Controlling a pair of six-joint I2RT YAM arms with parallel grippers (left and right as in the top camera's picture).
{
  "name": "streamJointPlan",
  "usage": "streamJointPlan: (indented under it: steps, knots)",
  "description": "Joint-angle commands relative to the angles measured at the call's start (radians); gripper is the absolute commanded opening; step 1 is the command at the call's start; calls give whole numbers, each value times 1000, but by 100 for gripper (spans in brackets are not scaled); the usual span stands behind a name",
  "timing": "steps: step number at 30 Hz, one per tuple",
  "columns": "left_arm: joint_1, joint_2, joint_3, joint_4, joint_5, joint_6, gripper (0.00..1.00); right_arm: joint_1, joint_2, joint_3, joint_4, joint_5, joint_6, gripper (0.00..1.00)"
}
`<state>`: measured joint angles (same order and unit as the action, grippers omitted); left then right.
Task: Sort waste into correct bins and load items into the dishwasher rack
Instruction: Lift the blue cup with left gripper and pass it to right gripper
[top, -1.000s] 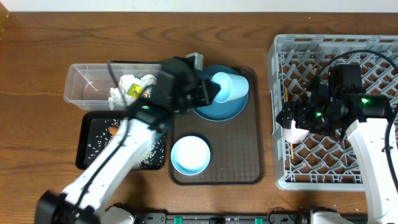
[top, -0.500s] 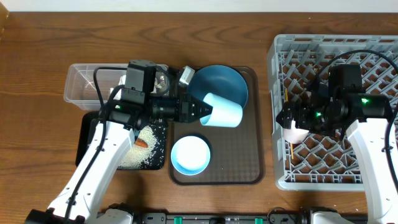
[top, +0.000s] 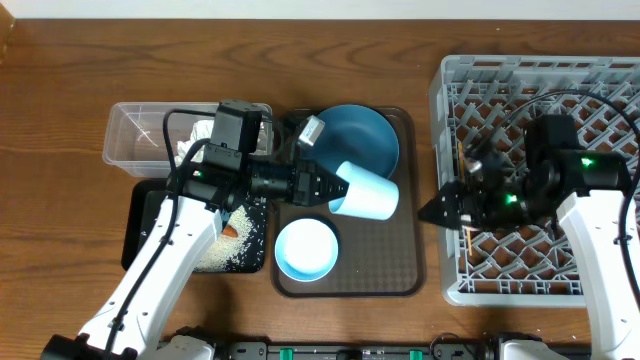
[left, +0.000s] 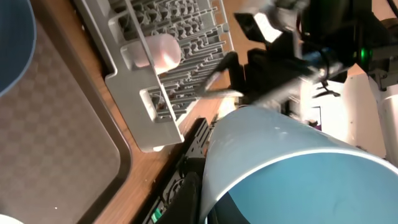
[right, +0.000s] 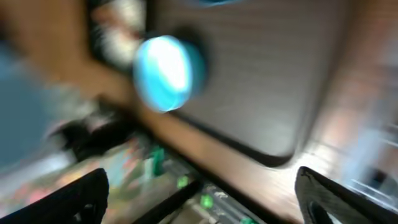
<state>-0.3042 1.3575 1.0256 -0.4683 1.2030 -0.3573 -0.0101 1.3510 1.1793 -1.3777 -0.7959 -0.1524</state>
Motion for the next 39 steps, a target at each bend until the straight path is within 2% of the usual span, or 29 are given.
streamJointPlan:
  steps: [1,8,17,22,26,29,34,39]
  knots:
    - [-2,-6,-1,-2,50,24,6,-3,1,18,-32,-338,-344,94]
    - [-43,-6,-1,-1,88,29,6,25,1,11,-40,-378,-479,97]
    - [-106,-5,-1,6,87,32,6,158,1,7,-31,-444,-589,96]
    - [-107,-5,-1,6,87,32,6,205,1,7,-12,-443,-589,76]
    - [-107,-6,-1,5,71,32,6,209,1,7,-12,-439,-589,69]
    - [-107,-5,-1,5,57,32,6,208,1,7,-12,-439,-589,56]
    - [-107,-5,-1,-4,47,36,7,208,1,7,-12,-439,-589,48]
    - [-108,-5,-4,-112,-85,72,10,208,1,7,-9,-439,-589,40]
